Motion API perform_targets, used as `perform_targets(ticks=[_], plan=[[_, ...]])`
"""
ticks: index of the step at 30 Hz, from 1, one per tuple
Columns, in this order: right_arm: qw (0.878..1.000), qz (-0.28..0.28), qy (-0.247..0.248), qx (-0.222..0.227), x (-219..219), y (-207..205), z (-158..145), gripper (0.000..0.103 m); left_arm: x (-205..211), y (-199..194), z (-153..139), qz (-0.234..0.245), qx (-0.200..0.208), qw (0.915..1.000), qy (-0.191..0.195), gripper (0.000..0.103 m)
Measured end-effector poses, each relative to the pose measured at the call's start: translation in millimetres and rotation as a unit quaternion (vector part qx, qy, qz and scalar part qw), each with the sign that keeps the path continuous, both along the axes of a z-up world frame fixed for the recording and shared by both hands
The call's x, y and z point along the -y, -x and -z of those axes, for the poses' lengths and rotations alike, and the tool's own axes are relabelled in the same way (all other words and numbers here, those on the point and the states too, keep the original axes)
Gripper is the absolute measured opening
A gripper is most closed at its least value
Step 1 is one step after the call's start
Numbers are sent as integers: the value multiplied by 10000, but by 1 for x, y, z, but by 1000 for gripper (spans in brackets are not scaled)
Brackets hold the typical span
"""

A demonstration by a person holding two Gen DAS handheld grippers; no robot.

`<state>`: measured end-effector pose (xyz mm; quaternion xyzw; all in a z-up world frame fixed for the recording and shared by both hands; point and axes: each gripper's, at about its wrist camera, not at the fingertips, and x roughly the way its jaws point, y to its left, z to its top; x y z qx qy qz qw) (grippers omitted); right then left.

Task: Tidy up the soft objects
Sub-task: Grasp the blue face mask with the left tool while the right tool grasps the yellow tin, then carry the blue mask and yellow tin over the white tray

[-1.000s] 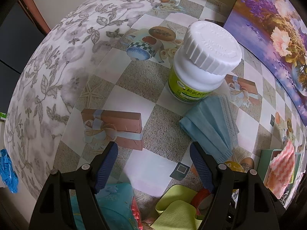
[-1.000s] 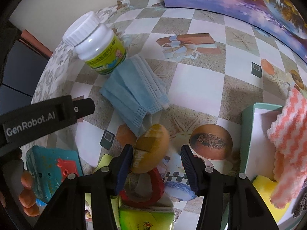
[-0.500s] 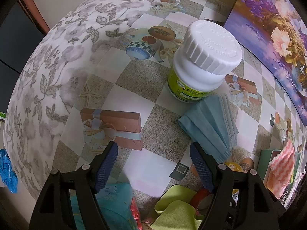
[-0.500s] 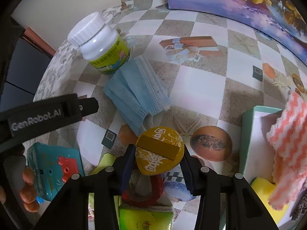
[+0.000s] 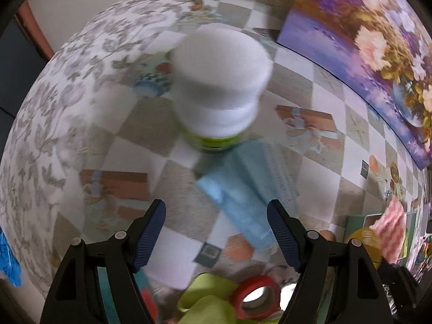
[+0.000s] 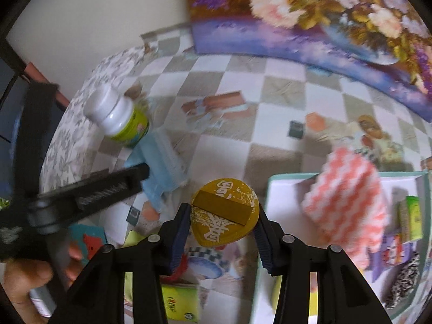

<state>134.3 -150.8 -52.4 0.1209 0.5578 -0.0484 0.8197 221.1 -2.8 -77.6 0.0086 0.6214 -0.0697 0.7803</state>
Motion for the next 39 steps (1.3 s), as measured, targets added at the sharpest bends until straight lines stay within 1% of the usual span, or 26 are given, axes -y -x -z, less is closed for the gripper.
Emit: perform_targets(ticks=[3, 7, 9, 10, 11, 14, 15, 16, 17, 20, 22, 25, 31, 34, 35, 39], plan=[[9999, 76, 52, 84, 7, 0, -7, 48, 13, -2, 9, 92, 26, 9999, -86, 78], [9999, 136, 54, 91, 18, 4, -9, 48, 27, -2, 21, 191, 43, 9996, -191, 78], [9998, 148, 49, 81, 21, 8, -10, 48, 33, -1, 25, 236, 31, 9996, -139, 70], [9999, 145, 43, 80, 21, 8, -10, 48, 36, -1, 23, 264, 74, 9996, -112, 64], [9999, 143, 42, 80, 20, 8, -10, 48, 38, -1, 22, 296, 88, 9995, -83, 55], [9999, 132, 49, 83, 18, 8, -10, 48, 42, 2, 20, 360, 97, 9993, 5, 41], [9999, 129, 50, 88, 18, 8, -10, 48, 42, 2, 19, 367, 93, 9993, 29, 38], [9999, 125, 52, 97, 18, 9, -11, 48, 44, 3, 19, 372, 81, 9993, 60, 32], [9999, 123, 55, 102, 18, 9, -12, 48, 45, 3, 18, 370, 64, 9993, 78, 29], [9998, 126, 61, 125, 19, 11, -15, 48, 45, 3, 14, 337, 63, 9994, 52, 23], [9998, 131, 63, 143, 19, 13, -18, 48, 41, 8, 11, 315, 77, 9995, 62, 21], [9997, 134, 77, 189, 19, 18, -25, 48, 35, 14, -2, 252, 118, 9995, 113, 21], [9993, 163, 145, 299, 21, 33, -43, 48, 19, 32, -36, 159, 304, 9992, 215, 20], [9989, 241, 134, 389, 26, 43, -55, 48, 17, 38, -52, 155, 488, 9985, 199, 20], [9986, 276, 134, 436, 29, 48, -60, 48, 13, 43, -64, 157, 590, 9980, 189, 20], [9973, 425, 158, 586, 39, 65, -77, 48, 6, 53, -89, 174, 896, 9957, 166, 20]])
